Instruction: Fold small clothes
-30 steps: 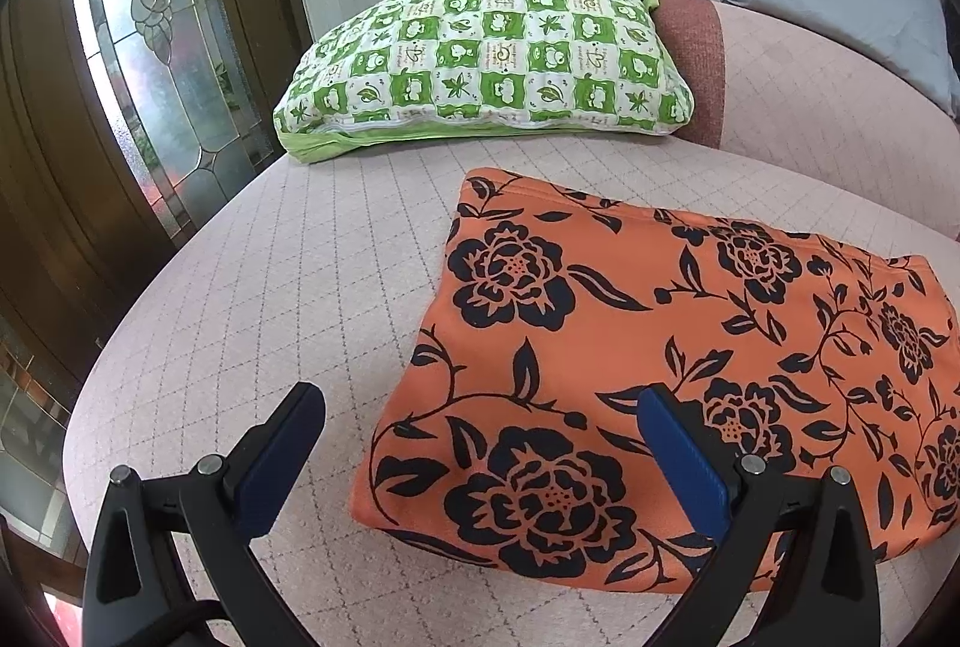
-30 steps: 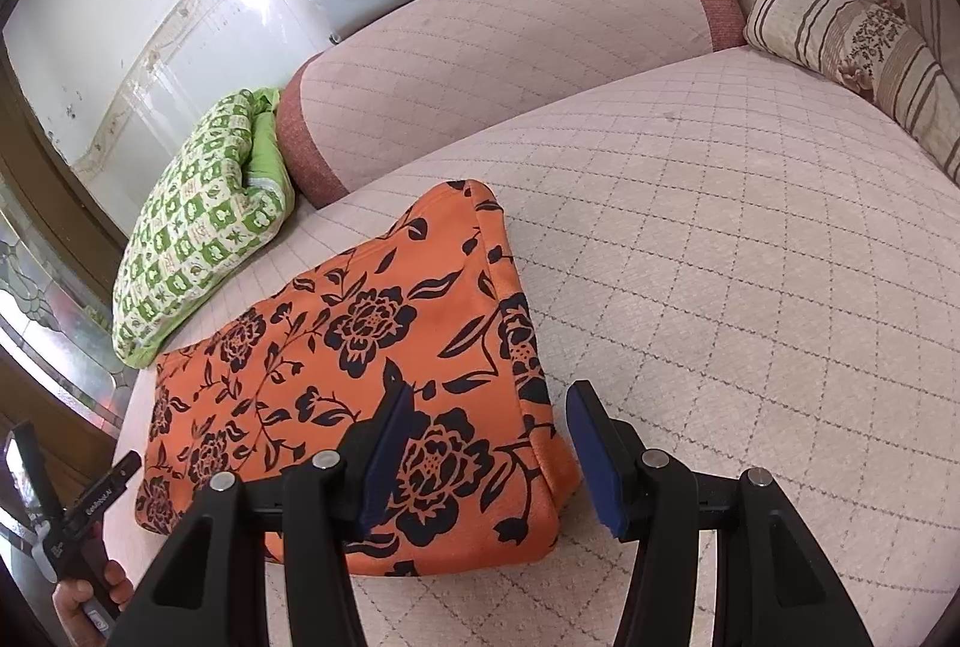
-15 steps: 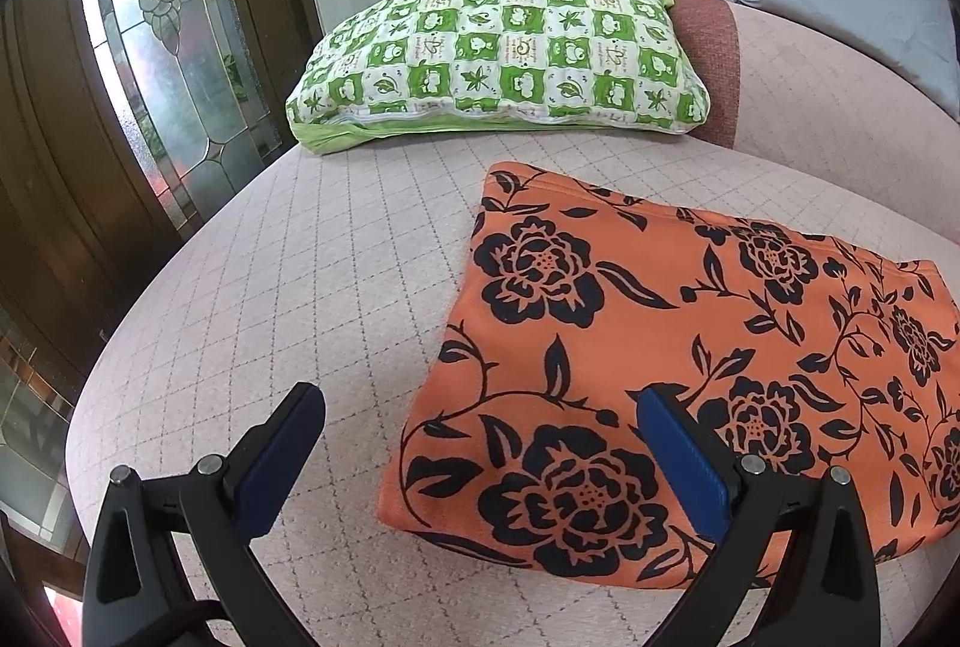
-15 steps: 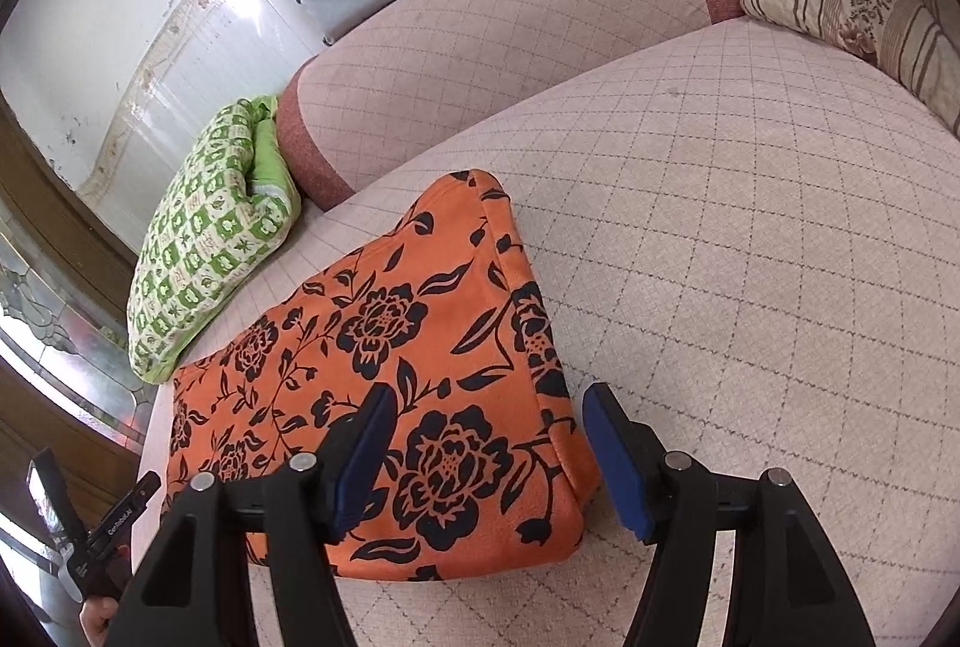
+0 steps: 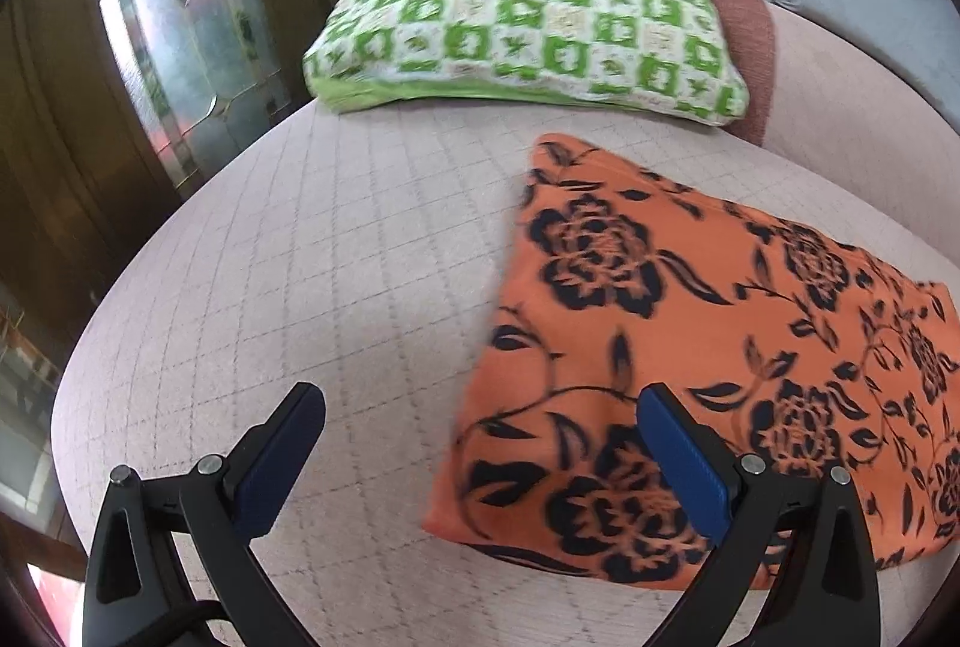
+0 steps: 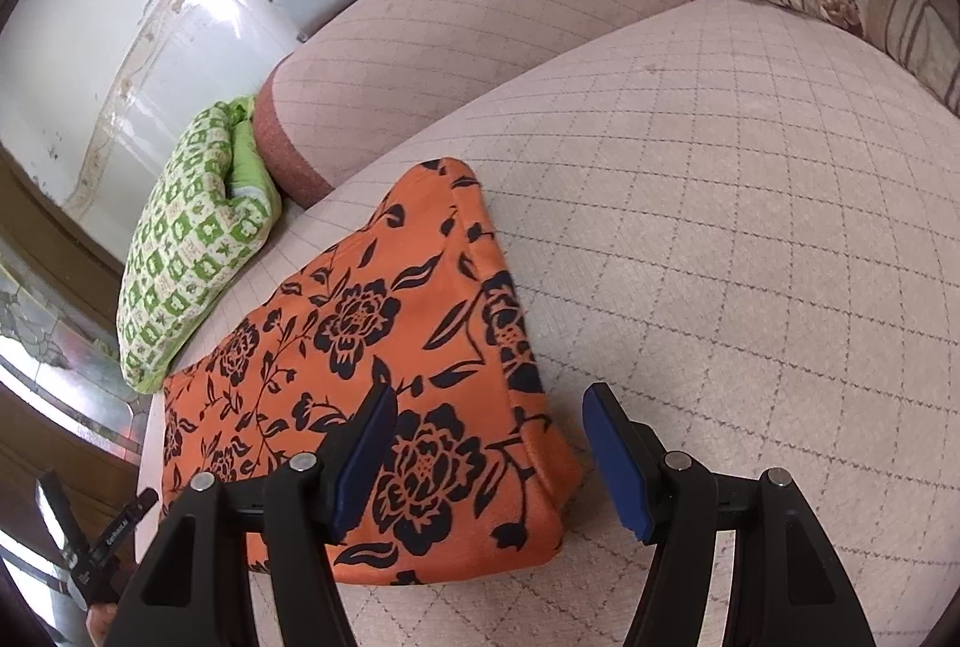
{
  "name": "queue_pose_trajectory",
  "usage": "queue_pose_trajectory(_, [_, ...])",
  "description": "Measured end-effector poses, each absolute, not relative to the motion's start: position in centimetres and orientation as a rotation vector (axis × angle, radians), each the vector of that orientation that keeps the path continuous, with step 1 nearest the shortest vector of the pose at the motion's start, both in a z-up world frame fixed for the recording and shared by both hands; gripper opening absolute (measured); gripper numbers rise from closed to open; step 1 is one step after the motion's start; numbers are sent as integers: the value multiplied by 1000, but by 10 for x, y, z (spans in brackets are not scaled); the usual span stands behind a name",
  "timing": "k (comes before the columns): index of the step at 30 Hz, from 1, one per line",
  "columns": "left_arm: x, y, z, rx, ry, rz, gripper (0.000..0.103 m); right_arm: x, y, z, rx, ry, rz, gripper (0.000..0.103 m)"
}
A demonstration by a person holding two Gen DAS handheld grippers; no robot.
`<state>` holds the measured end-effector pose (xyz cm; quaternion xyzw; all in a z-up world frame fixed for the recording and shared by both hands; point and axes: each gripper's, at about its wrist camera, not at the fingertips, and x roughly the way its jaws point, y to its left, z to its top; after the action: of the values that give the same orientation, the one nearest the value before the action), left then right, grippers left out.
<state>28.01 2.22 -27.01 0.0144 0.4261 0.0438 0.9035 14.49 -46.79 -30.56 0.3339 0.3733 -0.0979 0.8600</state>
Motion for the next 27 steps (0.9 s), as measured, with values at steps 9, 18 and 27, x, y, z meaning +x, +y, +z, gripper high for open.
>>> queue_pose_trajectory(9, [284,37,-274,28,898,122,103,138,-481,-309,770,779,-213,68])
queue_pose_trajectory(18, [283,55,-270,-1,873,152,103,135,-488,-313,839,776,-190,68])
queue_pose_trajectory(27, [278,38,-259,39,819,138,103,138,-482,-313,839,783,-175,68])
